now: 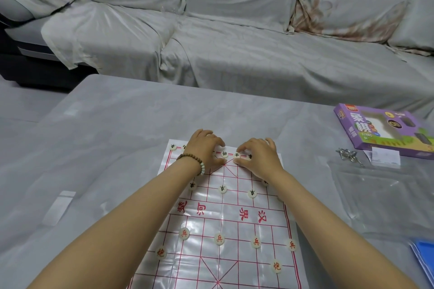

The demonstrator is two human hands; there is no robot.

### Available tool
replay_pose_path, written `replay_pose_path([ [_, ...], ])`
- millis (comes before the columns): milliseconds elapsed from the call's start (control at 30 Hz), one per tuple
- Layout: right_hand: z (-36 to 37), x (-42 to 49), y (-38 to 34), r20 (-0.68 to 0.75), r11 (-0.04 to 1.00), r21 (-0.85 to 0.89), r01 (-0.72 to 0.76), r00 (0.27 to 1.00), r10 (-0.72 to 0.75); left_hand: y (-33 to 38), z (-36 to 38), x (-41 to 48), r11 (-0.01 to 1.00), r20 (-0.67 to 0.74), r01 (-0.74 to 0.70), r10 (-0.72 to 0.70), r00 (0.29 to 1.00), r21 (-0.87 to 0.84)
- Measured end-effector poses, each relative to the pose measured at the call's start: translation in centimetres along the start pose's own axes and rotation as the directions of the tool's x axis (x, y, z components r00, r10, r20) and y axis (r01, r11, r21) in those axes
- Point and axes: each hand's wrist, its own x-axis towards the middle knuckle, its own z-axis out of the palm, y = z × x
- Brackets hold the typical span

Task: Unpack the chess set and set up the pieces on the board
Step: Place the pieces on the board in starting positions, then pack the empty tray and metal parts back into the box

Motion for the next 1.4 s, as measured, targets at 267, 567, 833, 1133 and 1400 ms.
replay_pose_path([
  [267,0.1,0.0,0.5,0.008,0.996,0.091,0.011,1.000,-0.012,0.5,0.6,0.9,1.000,-0.038,0.013,-0.013,0.999,0.008],
  [567,0.1,0.2,0.6,0.018,0.994,0.109,0.007,1.000,-0.009,0.7,0.9,1.2,0.999,-0.041,0.041,-0.040,0.998,0.010],
  [833,-0.2,0.0,0.4,0.035,0.995,0.104,0.004,0.999,-0.007,0.9,0.6,0.7,0.999,-0.039,0.039,-0.039,0.998,-0.004],
  [1133,-1.5,-6.8,-1.1,0.132,0.979,0.113,0.170,0.974,-0.184,-0.3,-1.0,-7.9,0.998,-0.013,-0.023,0.024,1.000,0.054],
  [1400,-1.0,-9.3,-1.1,0.401,0.987,-0.028,0.160,0.906,-0.135,-0.5,0.1,-10.8,0.991,0.222,0.060,-0.085,0.971,0.118],
])
